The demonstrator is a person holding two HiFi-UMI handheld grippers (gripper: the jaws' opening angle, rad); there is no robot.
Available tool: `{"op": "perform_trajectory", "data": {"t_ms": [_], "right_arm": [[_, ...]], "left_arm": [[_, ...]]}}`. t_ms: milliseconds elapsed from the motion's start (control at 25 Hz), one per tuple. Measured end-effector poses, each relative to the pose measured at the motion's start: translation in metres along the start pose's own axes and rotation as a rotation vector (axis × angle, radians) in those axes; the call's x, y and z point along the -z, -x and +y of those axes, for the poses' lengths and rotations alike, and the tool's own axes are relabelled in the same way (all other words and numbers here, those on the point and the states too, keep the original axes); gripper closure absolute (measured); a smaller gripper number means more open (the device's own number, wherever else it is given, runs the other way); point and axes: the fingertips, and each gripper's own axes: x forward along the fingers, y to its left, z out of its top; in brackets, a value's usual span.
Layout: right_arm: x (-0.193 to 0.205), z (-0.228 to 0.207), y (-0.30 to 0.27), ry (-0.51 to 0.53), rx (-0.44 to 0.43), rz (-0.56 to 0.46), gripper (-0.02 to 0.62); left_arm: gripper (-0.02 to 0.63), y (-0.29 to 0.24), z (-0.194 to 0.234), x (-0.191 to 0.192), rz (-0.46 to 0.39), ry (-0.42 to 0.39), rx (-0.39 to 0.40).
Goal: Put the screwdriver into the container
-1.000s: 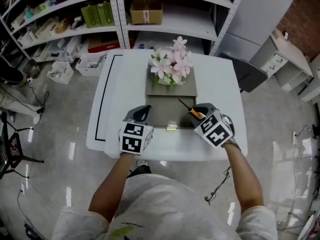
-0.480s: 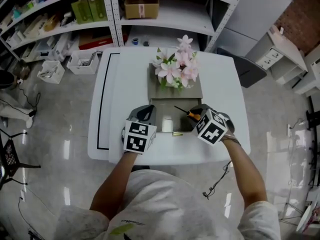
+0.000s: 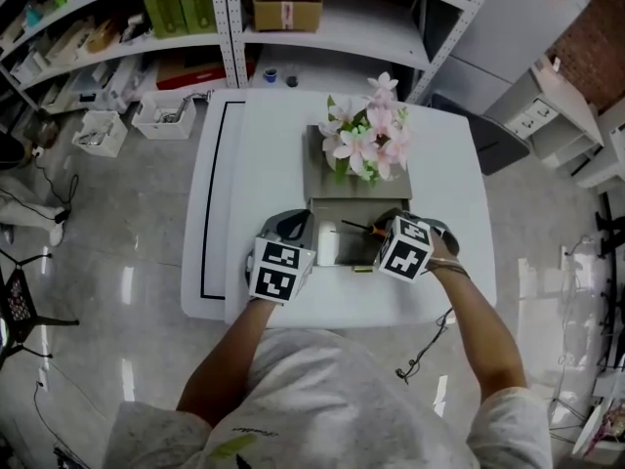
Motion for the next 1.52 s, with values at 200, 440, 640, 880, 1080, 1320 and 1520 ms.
{"op": "perform_trajectory", "data": {"t_ms": [200,440,640,880,1080,1320,1520], "right_arm": [[-0.003,-0.001,-0.010,0.038,-0.038,0.058,0.520],[-0.003,0.002,-0.021,0.085,-0.069,0.134,0.518],[-0.003,0.003,-0.024,0.104,-0.093,0.174,0.517],[-0.004,0.002,-0.025,0.057,-0.079,0.133,0.514],[-0.001,-0.001,-0.022,0.000,-0.051,0.084,0.497],[-0.001,-0.005,0.001,-0.120,0.007,-0.070,0.497],[0.004,-0.007,0.025,-0.232,0.066,-0.190,0.516]], "left_arm": [[0.601,-0.004,0.008,0.004,0.013,0.011,0.027],[0.601,-0.004,0.012,0.007,0.018,0.012,0.052],[0.601,-0.006,0.016,0.008,0.021,0.014,0.063],[0.601,-0.009,0.012,0.011,0.024,0.008,0.070],[0.601,-0.006,0.004,0.012,0.034,0.008,0.066],[0.601,0.007,-0.007,0.005,0.018,-0.004,0.033],[0.601,0.018,-0.017,0.000,-0.004,-0.001,-0.002]]}}
